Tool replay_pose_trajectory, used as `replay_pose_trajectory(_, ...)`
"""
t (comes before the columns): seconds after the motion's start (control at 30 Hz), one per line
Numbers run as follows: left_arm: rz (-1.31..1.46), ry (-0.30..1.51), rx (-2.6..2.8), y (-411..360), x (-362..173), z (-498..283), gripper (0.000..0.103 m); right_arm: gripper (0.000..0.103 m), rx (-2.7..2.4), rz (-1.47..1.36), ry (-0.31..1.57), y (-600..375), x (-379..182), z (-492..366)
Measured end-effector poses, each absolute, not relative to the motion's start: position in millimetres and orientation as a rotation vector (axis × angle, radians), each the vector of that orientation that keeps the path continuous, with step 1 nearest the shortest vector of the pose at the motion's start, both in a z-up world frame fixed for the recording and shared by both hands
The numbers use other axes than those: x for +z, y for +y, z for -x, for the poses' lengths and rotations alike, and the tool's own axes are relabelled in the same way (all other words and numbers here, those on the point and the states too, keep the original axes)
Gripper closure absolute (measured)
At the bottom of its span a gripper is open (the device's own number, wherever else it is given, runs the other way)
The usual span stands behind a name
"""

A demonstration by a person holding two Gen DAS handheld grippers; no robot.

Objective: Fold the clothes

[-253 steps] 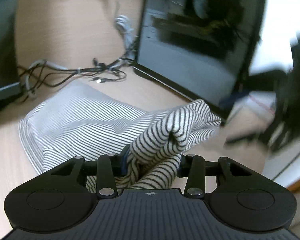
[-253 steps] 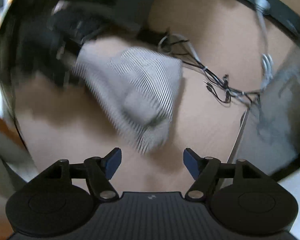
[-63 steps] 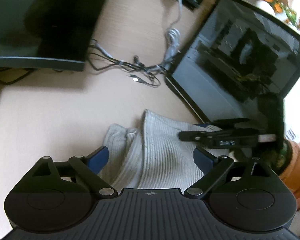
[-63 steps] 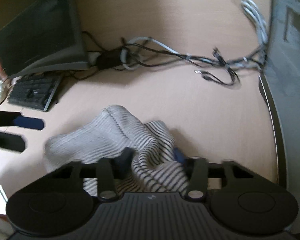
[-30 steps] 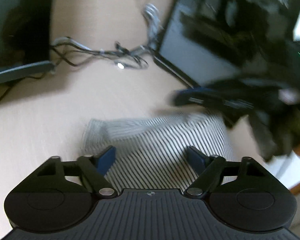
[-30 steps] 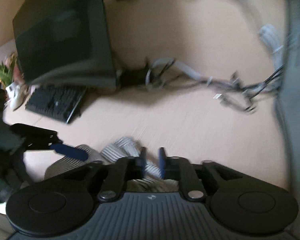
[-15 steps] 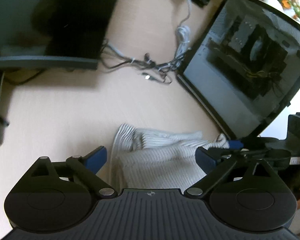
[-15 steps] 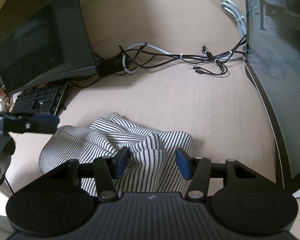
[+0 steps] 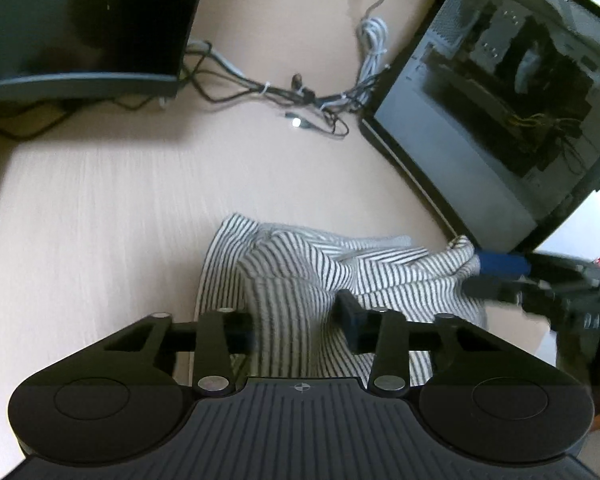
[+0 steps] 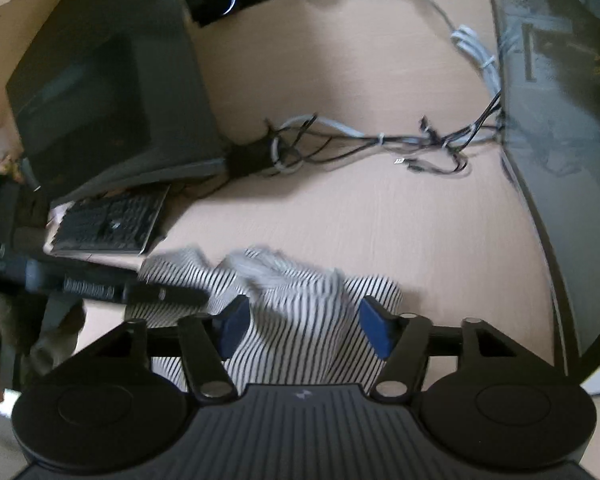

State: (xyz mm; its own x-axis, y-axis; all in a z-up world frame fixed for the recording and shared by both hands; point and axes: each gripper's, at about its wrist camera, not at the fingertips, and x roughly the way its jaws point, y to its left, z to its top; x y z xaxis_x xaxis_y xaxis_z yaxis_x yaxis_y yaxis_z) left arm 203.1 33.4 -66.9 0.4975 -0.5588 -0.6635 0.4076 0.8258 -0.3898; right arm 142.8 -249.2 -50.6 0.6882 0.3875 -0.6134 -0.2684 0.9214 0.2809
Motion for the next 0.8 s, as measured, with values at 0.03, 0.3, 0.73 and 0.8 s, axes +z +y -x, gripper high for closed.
replay_pose_trajectory(0.03, 0.192, 0.865, -0.598, 33.5, -63.6, -202.3, 0.068, 0.042, 0.369, -0.177, 0.737, -249.5, -54.2, -140.5)
replay_pose_trajectory(0.3, 0.168, 0.775, -0.619, 19.0, -30.5, -231.4, 0.067, 0.082, 0.363, -0.334, 0.722, -266.8, -47.9, -162.1)
replay_pose_trajectory(0.73, -0.171, 0.663, -0.823, -29.9, -8.1, -249.8, 0.032, 0.062, 0.178, -0.370, 0.750, -279.3, -94.6, -205.8)
replay_pose_trajectory(0.8, -0.233, 0.737, -0.836, -49.7, -29.6, -263.3, 0.034, 0.056, 0.178, -0.366, 0.741, -280.4, -90.0, -198.7)
